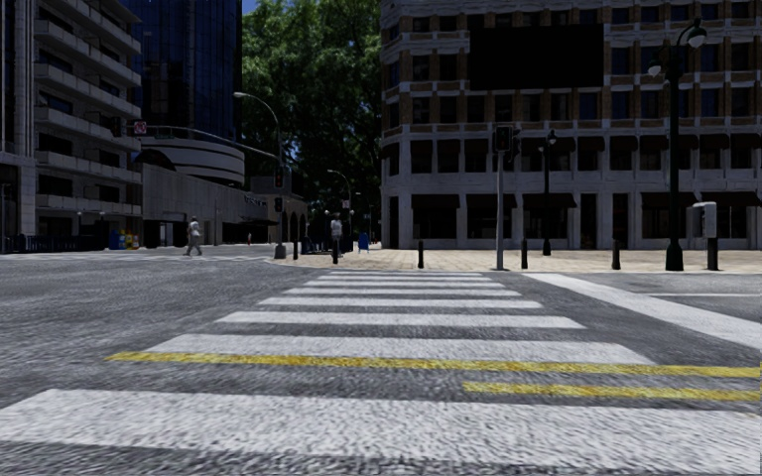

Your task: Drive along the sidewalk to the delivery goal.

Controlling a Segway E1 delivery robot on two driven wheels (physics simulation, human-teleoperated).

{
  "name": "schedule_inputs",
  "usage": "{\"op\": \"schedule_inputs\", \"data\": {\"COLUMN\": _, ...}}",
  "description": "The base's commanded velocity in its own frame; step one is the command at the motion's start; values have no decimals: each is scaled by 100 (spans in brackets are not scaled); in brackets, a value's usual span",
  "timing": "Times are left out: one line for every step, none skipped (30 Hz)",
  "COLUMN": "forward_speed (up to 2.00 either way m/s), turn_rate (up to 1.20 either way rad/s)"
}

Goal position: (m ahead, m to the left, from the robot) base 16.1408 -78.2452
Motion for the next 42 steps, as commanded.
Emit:
{"op": "schedule_inputs", "data": {"forward_speed": 200, "turn_rate": 0}}
{"op": "schedule_inputs", "data": {"forward_speed": 200, "turn_rate": 0}}
{"op": "schedule_inputs", "data": {"forward_speed": 200, "turn_rate": 0}}
{"op": "schedule_inputs", "data": {"forward_speed": 200, "turn_rate": 0}}
{"op": "schedule_inputs", "data": {"forward_speed": 200, "turn_rate": 0}}
{"op": "schedule_inputs", "data": {"forward_speed": 200, "turn_rate": 0}}
{"op": "schedule_inputs", "data": {"forward_speed": 200, "turn_rate": 0}}
{"op": "schedule_inputs", "data": {"forward_speed": 200, "turn_rate": 0}}
{"op": "schedule_inputs", "data": {"forward_speed": 200, "turn_rate": 0}}
{"op": "schedule_inputs", "data": {"forward_speed": 200, "turn_rate": 0}}
{"op": "schedule_inputs", "data": {"forward_speed": 200, "turn_rate": 0}}
{"op": "schedule_inputs", "data": {"forward_speed": 200, "turn_rate": 0}}
{"op": "schedule_inputs", "data": {"forward_speed": 200, "turn_rate": 0}}
{"op": "schedule_inputs", "data": {"forward_speed": 200, "turn_rate": 0}}
{"op": "schedule_inputs", "data": {"forward_speed": 200, "turn_rate": 0}}
{"op": "schedule_inputs", "data": {"forward_speed": 200, "turn_rate": 0}}
{"op": "schedule_inputs", "data": {"forward_speed": 200, "turn_rate": 0}}
{"op": "schedule_inputs", "data": {"forward_speed": 200, "turn_rate": 0}}
{"op": "schedule_inputs", "data": {"forward_speed": 200, "turn_rate": 0}}
{"op": "schedule_inputs", "data": {"forward_speed": 200, "turn_rate": 0}}
{"op": "schedule_inputs", "data": {"forward_speed": 200, "turn_rate": 0}}
{"op": "schedule_inputs", "data": {"forward_speed": 200, "turn_rate": 0}}
{"op": "schedule_inputs", "data": {"forward_speed": 200, "turn_rate": 0}}
{"op": "schedule_inputs", "data": {"forward_speed": 200, "turn_rate": 0}}
{"op": "schedule_inputs", "data": {"forward_speed": 200, "turn_rate": 0}}
{"op": "schedule_inputs", "data": {"forward_speed": 200, "turn_rate": 0}}
{"op": "schedule_inputs", "data": {"forward_speed": 200, "turn_rate": 0}}
{"op": "schedule_inputs", "data": {"forward_speed": 200, "turn_rate": 0}}
{"op": "schedule_inputs", "data": {"forward_speed": 200, "turn_rate": 0}}
{"op": "schedule_inputs", "data": {"forward_speed": 200, "turn_rate": 0}}
{"op": "schedule_inputs", "data": {"forward_speed": 200, "turn_rate": 0}}
{"op": "schedule_inputs", "data": {"forward_speed": 200, "turn_rate": 0}}
{"op": "schedule_inputs", "data": {"forward_speed": 200, "turn_rate": 0}}
{"op": "schedule_inputs", "data": {"forward_speed": 200, "turn_rate": 0}}
{"op": "schedule_inputs", "data": {"forward_speed": 200, "turn_rate": 0}}
{"op": "schedule_inputs", "data": {"forward_speed": 200, "turn_rate": 0}}
{"op": "schedule_inputs", "data": {"forward_speed": 200, "turn_rate": 0}}
{"op": "schedule_inputs", "data": {"forward_speed": 200, "turn_rate": 0}}
{"op": "schedule_inputs", "data": {"forward_speed": 200, "turn_rate": 0}}
{"op": "schedule_inputs", "data": {"forward_speed": 200, "turn_rate": 0}}
{"op": "schedule_inputs", "data": {"forward_speed": 200, "turn_rate": 0}}
{"op": "schedule_inputs", "data": {"forward_speed": 200, "turn_rate": 0}}
